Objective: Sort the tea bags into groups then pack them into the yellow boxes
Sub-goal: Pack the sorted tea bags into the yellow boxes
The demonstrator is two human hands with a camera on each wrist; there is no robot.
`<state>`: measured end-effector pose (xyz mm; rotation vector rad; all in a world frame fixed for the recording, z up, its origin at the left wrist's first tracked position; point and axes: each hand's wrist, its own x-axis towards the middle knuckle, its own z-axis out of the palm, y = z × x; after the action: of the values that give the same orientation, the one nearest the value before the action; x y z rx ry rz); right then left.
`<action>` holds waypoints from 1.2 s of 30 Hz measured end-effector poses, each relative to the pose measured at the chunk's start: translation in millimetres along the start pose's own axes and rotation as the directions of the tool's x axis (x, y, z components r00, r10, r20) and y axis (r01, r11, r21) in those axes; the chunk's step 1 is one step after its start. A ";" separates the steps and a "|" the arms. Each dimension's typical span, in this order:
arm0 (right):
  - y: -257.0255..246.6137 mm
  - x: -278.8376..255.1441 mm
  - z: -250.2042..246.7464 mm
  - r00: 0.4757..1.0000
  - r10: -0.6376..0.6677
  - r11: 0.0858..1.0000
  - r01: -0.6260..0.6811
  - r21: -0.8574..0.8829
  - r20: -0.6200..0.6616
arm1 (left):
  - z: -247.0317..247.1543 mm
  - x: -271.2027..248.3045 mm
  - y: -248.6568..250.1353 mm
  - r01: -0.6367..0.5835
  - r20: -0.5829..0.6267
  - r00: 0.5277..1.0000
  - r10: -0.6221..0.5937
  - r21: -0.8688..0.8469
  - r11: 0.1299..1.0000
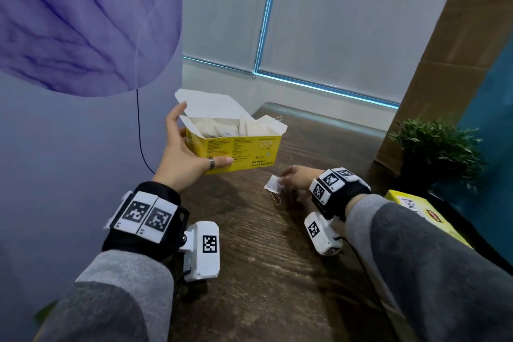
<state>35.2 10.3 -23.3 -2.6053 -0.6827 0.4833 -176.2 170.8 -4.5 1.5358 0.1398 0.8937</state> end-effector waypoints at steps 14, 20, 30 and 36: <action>3.5 -1.0 -20.2 0.978 -0.013 0.983 0.050 0.176 -0.206 | 9.5 -0.4 0.4 -0.038 0.130 0.991 0.037 0.004 0.999; -10.6 -63.3 -91.8 0.686 -0.084 0.829 0.451 0.332 -0.723 | 17.0 -5.5 3.8 -0.034 0.213 0.977 0.024 0.042 0.999; -55.2 -118.5 -76.2 0.855 -0.451 0.884 0.390 -0.256 -0.255 | 29.3 -16.7 8.0 0.035 0.324 0.945 -0.045 0.036 0.999; -33.3 -113.1 -78.5 0.931 -0.342 0.861 0.254 -0.441 -0.131 | 29.9 -14.4 3.9 0.051 0.361 0.930 -0.063 0.043 0.998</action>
<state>-37.4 -45.3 84.8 -2.7994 -1.2074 -0.0408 -169.8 138.0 -4.6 1.6929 -0.0683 0.5505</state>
